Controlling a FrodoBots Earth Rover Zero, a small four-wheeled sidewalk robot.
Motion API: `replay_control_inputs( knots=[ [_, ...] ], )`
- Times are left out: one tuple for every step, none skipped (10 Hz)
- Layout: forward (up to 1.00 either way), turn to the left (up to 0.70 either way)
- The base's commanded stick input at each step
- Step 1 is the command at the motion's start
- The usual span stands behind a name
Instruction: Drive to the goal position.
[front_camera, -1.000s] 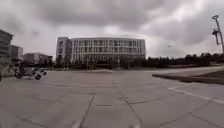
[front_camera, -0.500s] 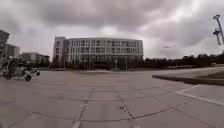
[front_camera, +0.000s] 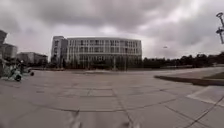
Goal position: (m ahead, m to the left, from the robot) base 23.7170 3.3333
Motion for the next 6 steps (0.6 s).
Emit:
replay_control_inputs(
  knots=[
    [1.0,0.0],
    [1.0,0.0],
    [1.0,0.0],
    [1.0,0.0],
    [1.0,0.0],
    [1.0,0.0]
  ],
)
